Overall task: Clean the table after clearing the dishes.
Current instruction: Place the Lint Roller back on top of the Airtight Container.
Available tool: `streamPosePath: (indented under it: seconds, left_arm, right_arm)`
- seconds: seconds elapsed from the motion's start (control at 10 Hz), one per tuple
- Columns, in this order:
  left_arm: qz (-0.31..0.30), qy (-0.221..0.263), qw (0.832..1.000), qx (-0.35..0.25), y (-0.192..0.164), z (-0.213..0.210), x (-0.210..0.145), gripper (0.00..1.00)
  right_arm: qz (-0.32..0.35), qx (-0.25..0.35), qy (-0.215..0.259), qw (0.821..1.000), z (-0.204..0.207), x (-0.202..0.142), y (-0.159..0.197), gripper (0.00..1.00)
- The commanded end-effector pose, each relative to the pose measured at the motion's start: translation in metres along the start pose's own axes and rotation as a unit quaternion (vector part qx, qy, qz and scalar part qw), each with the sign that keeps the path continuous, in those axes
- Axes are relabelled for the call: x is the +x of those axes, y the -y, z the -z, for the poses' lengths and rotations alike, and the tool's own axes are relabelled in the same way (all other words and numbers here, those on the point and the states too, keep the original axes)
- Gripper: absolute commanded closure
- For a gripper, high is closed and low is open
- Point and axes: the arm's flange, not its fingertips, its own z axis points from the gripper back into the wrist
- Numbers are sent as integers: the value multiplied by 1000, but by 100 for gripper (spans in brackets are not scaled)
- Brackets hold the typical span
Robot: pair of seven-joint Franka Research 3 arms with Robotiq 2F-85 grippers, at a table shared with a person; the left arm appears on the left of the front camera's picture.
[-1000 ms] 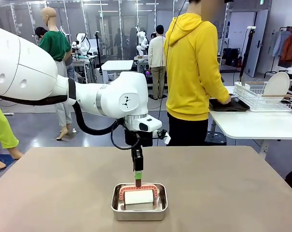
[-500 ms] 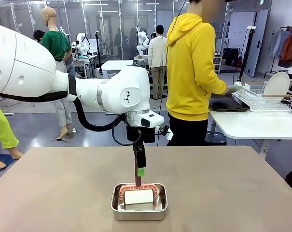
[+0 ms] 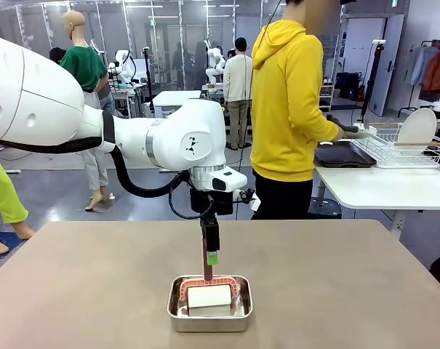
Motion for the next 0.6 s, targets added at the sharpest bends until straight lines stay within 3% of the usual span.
streamPosePath:
  seconds: [0.0,0.5]
  left_arm:
    - [4,1,1000,0,1,-1,0,0]
    - [4,1,1000,0,1,-1,0,0]
  right_arm:
    - [9,2,0,1000,-1,-1,-5,0]
    - [9,2,0,1000,-1,-1,-5,0]
